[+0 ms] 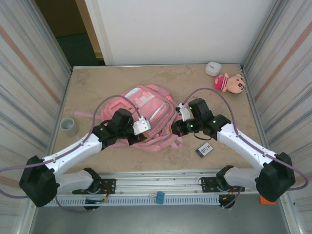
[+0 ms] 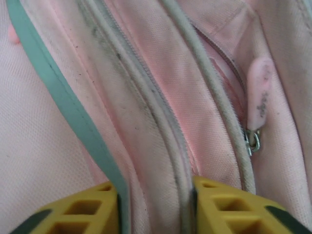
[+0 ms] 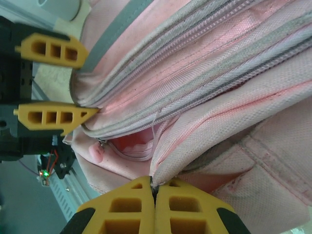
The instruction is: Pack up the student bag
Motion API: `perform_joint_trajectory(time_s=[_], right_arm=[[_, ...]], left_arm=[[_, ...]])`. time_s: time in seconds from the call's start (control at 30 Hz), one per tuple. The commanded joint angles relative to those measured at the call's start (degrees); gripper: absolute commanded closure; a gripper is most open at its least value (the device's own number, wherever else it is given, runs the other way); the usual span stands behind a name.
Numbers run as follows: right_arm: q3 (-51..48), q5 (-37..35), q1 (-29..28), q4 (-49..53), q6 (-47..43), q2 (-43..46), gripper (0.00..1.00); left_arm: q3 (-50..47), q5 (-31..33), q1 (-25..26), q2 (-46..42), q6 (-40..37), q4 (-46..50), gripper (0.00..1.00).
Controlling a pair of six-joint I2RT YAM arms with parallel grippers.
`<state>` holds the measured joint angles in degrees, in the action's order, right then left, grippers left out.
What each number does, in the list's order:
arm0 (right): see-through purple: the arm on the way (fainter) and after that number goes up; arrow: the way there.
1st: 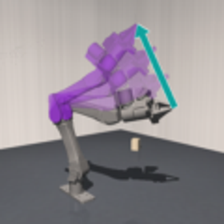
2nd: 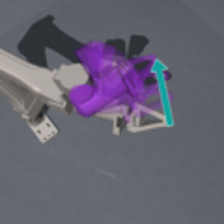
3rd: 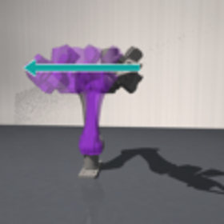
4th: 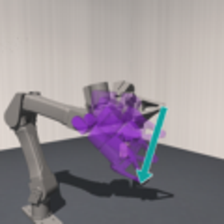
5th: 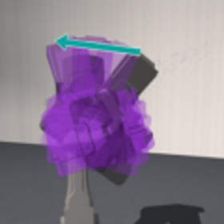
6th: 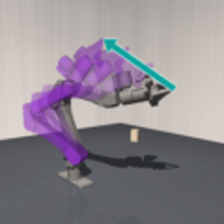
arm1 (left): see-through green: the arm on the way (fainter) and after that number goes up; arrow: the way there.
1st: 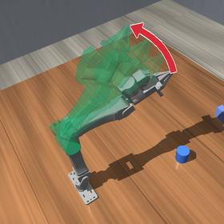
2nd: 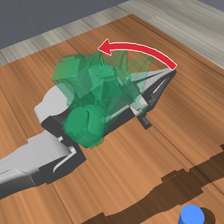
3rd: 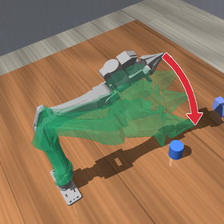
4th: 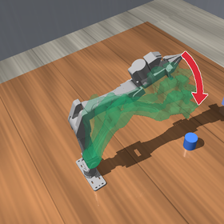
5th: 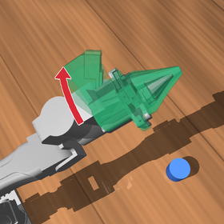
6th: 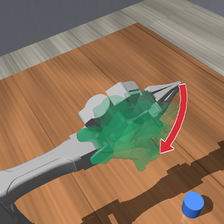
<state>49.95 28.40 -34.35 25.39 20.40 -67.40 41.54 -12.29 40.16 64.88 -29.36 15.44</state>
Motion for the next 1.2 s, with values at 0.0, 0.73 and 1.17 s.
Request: perform_joint_trajectory(time_s=[0.0,0.73,1.17], right_arm=[[3.17,3.55,0.29,-0.56,-2.86,2.77,0.95],[6.36,-12.14,-18.51,0.63,-10.82,-3.96,0.41],[7.42,-23.45,-20.03,-2.38,-10.12,-10.55,0.79]], left_arm=[[-0.41,5.87,-0.44,-1.91,1.28,-3.21,0.90],[2.97,-5.81,-4.74,-5.40,9.20,-4.56,1.00],[4.19,-7.28,-5.18,-4.85,10.27,-4.16,1.00]])
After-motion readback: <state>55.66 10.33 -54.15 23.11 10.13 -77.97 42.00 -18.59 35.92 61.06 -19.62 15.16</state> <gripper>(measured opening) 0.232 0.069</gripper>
